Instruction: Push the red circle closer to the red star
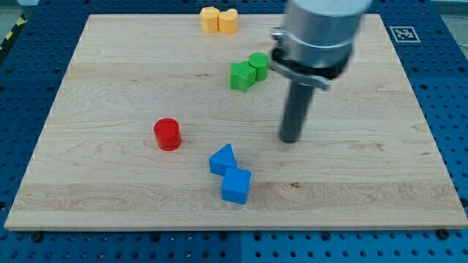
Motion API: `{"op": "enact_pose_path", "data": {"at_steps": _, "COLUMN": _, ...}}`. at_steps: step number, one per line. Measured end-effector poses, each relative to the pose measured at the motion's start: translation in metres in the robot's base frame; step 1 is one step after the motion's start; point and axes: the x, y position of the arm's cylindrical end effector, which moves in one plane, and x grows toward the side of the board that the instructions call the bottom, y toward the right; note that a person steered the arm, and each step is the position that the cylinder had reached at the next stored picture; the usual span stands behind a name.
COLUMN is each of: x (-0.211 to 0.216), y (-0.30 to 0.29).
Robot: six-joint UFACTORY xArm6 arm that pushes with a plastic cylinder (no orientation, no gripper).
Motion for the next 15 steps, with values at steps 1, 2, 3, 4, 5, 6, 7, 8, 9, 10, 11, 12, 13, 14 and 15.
{"op": "enact_pose_path", "data": {"at_steps": 1, "x": -0.030, "y": -0.066}}
{"op": "enact_pose_path", "data": {"at_steps": 2, "x": -0.043, "y": -0.149}}
{"op": "enact_pose_path", "data": {"at_steps": 3, "x": -0.046, "y": -0.229}}
{"op": "enact_pose_path", "data": {"at_steps": 4, "x": -0.046, "y": -0.250}}
{"op": "enact_pose_path", "data": {"at_steps": 5, "x": -0.046, "y": -0.251}}
{"op": "enact_pose_path", "data": {"at_steps": 6, "x": -0.041, "y": -0.276}}
{"op": "enact_pose_path", "data": {"at_steps": 7, "x": -0.011, "y": -0.284}}
{"op": "enact_pose_path", "data": {"at_steps": 8, "x": 0.028, "y": -0.271}}
{"op": "enact_pose_path", "data": {"at_steps": 9, "x": 0.029, "y": -0.260}}
{"op": "enact_pose_path", "data": {"at_steps": 10, "x": 0.025, "y": -0.244}}
{"op": "enact_pose_path", "data": {"at_steps": 11, "x": 0.022, "y": -0.209}}
{"op": "enact_pose_path", "data": {"at_steps": 12, "x": 0.010, "y": -0.162}}
{"op": "enact_pose_path", "data": {"at_steps": 13, "x": 0.008, "y": -0.116}}
{"op": "enact_pose_path", "data": {"at_steps": 14, "x": 0.003, "y": -0.076}}
{"op": "enact_pose_path", "data": {"at_steps": 15, "x": -0.015, "y": -0.059}}
